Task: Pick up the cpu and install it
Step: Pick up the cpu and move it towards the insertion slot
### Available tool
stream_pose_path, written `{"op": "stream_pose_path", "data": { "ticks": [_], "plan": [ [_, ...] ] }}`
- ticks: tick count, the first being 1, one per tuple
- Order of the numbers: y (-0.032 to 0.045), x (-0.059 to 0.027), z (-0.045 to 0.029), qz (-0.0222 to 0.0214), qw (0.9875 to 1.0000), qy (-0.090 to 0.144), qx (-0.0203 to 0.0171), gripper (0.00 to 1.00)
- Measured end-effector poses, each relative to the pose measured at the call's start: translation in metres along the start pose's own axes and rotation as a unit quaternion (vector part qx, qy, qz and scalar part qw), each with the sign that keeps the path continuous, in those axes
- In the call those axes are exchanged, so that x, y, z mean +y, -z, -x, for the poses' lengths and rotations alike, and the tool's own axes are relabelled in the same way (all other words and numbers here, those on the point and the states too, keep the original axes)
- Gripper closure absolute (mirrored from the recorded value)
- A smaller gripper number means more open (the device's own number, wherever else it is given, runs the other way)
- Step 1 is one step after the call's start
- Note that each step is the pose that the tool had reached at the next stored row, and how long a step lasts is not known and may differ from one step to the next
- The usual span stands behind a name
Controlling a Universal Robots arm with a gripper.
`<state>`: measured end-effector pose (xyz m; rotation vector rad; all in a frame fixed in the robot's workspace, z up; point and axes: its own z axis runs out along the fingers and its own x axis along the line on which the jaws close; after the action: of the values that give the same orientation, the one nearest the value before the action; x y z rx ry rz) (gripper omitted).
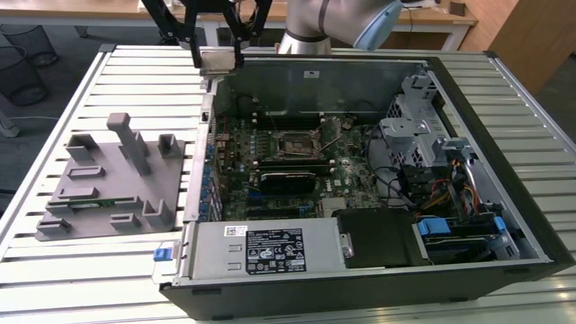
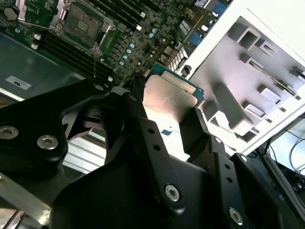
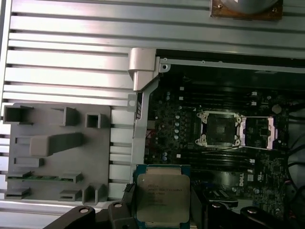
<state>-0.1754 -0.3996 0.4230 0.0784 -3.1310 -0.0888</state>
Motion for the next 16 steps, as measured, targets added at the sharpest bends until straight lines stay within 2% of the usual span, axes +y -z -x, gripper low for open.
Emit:
{"op": "stream_pose_path", "data": {
  "ticks": [8,16],
  "plan": [
    [-0.0047,0.0168,0.0141,-0.0001,1.0000,0.000,0.0001,0.46],
    [-0.0125,0.0195,0.0409,0.0000,1.0000,0.000,-0.0001,0.46]
  ]
}}
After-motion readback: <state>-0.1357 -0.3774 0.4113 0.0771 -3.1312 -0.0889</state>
